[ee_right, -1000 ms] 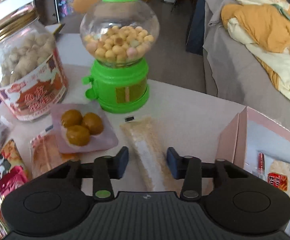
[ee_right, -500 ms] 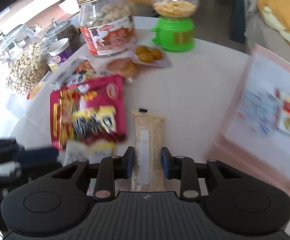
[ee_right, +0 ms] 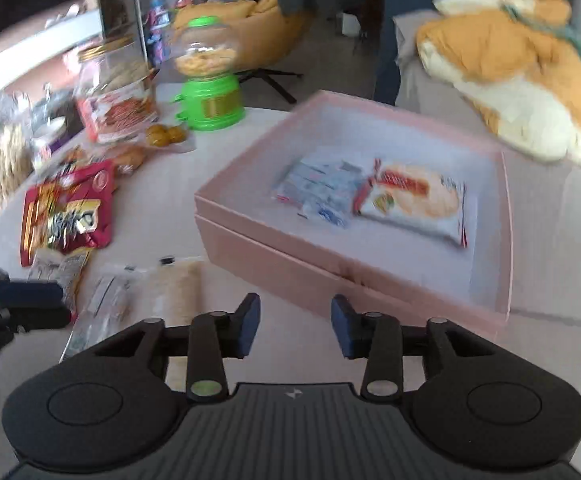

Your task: Organize snacks

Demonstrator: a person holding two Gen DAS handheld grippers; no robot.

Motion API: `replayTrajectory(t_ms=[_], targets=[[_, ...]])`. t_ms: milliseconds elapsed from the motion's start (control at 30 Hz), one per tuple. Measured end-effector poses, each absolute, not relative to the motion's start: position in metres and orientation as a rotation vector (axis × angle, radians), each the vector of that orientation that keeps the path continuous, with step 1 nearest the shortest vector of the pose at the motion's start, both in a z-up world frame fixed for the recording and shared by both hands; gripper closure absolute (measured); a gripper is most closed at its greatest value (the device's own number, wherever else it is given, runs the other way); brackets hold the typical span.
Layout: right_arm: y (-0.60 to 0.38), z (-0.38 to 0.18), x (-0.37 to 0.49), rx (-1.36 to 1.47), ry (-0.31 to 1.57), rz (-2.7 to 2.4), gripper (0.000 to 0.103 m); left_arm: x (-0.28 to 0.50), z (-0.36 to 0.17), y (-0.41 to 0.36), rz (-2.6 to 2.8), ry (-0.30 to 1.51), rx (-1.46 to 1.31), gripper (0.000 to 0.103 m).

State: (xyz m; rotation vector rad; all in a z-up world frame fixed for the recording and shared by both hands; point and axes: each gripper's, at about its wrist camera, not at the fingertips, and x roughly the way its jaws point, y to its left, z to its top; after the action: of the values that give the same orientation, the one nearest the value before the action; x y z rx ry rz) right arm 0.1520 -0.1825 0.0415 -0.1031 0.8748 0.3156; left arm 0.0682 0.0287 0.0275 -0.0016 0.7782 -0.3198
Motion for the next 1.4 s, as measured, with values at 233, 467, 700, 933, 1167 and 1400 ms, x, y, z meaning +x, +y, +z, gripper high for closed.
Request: replayTrajectory(t_ms=[233, 467, 700, 933, 1167, 1400], targets=[[-0.215, 0.019, 0.165, 0.066, 0.887, 0.288, 0.061, 0.090, 0.019, 0.019, -0.253, 0.848, -0.050, 0.079], [-0.206, 0.007, 0.146, 0.020, 0.833, 0.336, 0.052, 0.102, 0.014, -0.015, -0.244, 0.788, 0.104, 0.072], [-0.199, 0.005, 0.133, -0.027, 0.845, 0.377, 0.022, 0.097, 0.012, -0.010, -0.204, 0.755, 0.174, 0.071], [-0.175, 0.000, 0.122, -0.137, 0.881, 0.354, 0.009, 0.083, 0.014, 0.039, -0.171, 0.776, 0.018, 0.064], [-0.173, 0.021, 0.111, -0.023, 0.803, 0.420, 0.022, 0.083, 0.010, 0.054, -0.217, 0.827, -0.099, 0.055], [-0.131, 0.017, 0.128, -0.042, 0.864, 0.461, 0.024, 0.079, 0.006, 0.033, -0.207, 0.815, 0.013, 0.046]])
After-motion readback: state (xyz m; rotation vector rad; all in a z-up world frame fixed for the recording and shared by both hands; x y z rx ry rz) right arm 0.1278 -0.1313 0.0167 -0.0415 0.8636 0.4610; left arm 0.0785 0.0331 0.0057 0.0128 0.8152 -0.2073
